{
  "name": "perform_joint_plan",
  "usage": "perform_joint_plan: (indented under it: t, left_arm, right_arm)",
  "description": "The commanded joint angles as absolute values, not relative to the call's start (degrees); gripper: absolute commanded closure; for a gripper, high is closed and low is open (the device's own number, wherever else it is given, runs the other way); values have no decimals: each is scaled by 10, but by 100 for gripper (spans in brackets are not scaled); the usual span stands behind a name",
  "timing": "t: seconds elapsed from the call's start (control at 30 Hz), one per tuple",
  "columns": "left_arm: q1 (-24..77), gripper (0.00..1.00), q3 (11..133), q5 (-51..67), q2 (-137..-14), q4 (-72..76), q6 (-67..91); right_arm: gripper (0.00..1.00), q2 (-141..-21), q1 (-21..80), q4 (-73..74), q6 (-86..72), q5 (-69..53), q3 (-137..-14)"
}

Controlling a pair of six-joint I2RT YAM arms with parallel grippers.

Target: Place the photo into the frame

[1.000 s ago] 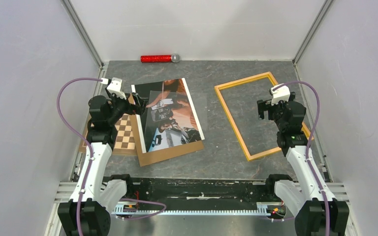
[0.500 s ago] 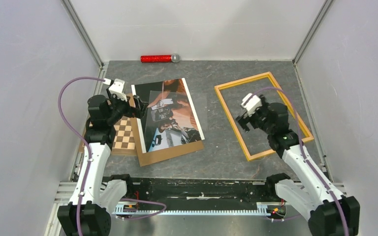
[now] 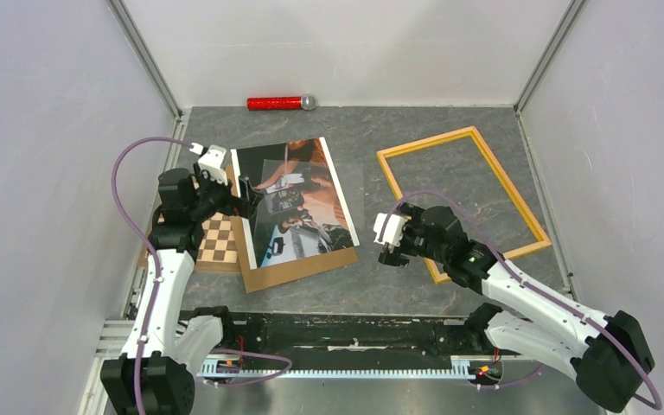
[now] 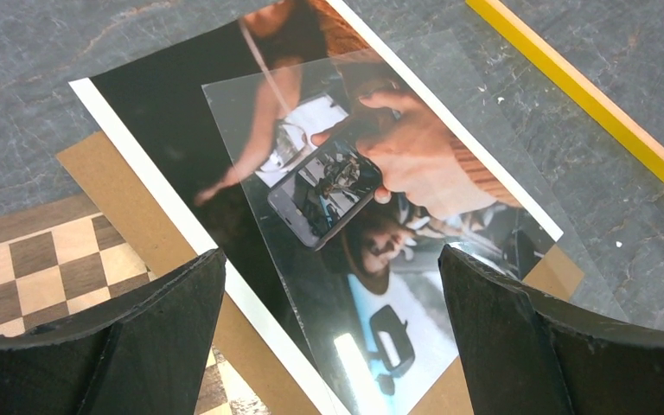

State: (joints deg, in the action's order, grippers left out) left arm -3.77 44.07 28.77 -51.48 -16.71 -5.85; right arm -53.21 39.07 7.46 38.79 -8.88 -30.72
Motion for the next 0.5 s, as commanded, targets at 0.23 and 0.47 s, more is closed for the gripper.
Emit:
perform_joint_plan:
  t: [0.23, 0.47]
  left_arm:
    - [-28, 3, 474, 306, -560, -244, -63]
    - [-27, 3, 471, 284, -561, -252, -65]
  right_arm:
    - [2, -555, 548, 5, 368, -39, -298]
    - [2, -624, 682, -71, 381, 44, -300]
